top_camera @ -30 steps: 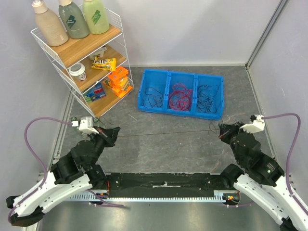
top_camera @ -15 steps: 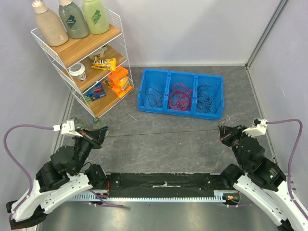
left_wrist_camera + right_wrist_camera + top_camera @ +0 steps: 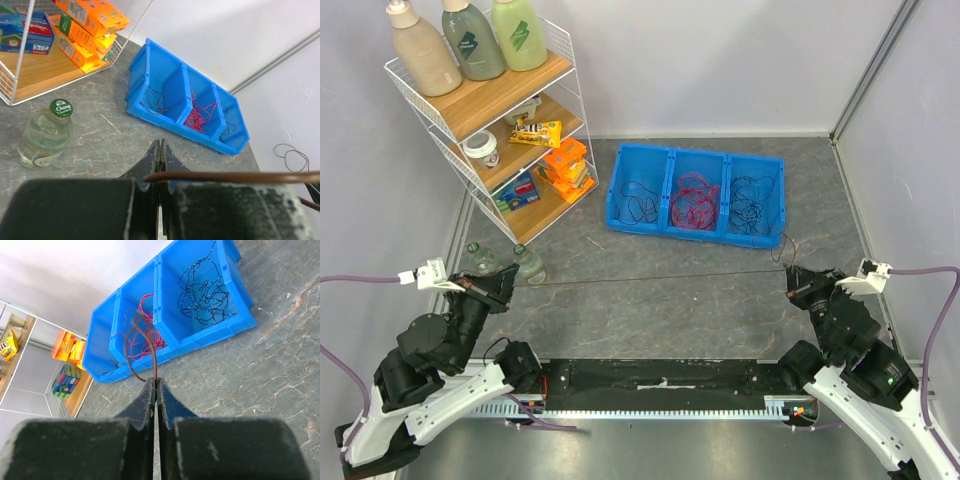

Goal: Untangle the cables

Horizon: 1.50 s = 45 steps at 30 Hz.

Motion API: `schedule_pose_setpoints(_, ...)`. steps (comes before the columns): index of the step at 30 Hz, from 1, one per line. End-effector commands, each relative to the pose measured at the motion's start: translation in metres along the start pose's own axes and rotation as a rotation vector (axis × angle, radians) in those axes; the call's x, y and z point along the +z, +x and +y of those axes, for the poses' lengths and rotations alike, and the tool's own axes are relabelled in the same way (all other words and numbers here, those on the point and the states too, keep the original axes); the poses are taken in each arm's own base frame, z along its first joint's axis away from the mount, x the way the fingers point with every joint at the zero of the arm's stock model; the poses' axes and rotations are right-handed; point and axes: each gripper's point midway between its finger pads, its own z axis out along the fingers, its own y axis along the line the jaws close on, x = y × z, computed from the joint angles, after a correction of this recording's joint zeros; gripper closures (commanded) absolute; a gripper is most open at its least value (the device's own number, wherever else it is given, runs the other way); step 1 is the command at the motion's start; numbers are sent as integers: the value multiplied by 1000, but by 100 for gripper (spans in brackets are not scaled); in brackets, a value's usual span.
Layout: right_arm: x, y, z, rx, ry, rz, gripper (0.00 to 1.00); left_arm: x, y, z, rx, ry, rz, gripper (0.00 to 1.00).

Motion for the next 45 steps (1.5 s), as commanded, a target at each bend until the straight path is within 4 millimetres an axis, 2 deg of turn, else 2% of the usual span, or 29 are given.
schedule_pose_setpoints(1,-1,-29,-46,-50,209,-181,95,-15,-47,35,31,-157,-168,98)
schedule_pose_setpoints(13,-5,-32,-52,-29,216,-205,94,-33,-72,48,24,-186,-216,98)
schedule_pose_setpoints(25,-9,-42,-52,-36,224,-231,95,-62,-104,74,-11,-224,-293,98)
schedule_pose_setpoints(37,-11,-46,-54,-37,232,-244,95,-75,-116,92,-8,-264,-313,98)
schedule_pose_setpoints(45,-13,-49,-55,-33,236,-257,94,-91,-132,107,-24,-288,-341,98)
